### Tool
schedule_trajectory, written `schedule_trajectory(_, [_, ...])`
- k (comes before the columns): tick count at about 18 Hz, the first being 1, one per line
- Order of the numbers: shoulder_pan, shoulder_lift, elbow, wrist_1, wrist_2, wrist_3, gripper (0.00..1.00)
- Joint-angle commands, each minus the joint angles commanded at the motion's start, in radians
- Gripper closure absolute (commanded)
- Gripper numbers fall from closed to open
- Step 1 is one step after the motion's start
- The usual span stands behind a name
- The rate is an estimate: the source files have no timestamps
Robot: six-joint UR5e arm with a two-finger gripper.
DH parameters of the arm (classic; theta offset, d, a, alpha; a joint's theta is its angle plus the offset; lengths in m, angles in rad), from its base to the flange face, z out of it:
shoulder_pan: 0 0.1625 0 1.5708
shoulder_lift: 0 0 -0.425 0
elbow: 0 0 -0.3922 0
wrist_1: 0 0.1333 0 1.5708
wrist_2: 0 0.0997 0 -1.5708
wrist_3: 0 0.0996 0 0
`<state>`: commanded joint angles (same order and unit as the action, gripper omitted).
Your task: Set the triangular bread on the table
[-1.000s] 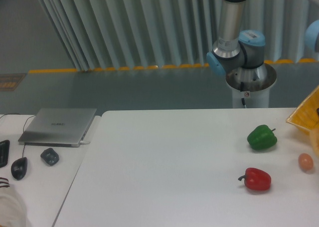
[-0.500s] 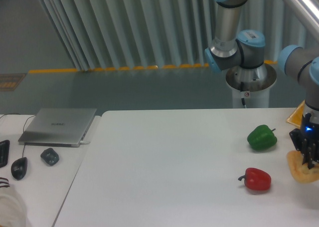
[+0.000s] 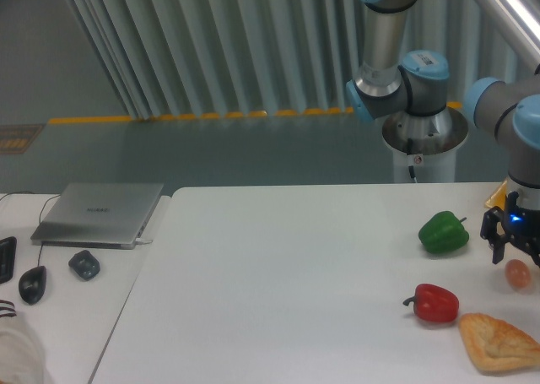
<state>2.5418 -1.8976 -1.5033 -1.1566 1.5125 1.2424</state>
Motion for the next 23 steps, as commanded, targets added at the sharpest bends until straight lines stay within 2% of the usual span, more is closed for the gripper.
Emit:
schedule_trajectory(6, [0.02,0.028,0.011,-0.008,0.006,0.133,0.0])
schedule_trajectory(10, [0.084,0.055,0.034,-0.122,0.041,0.362,0.0])
schedule_trajectory(12, [0.103,0.058,0.04,-0.146,0.046,0.396,0.0])
schedule_trajectory(16, [0.12,0.078,0.035,-0.179,0.081,0.573,0.0])
schedule_trajectory(23, [0.092,0.072,-0.018,-0.173,0.089,0.655,0.0])
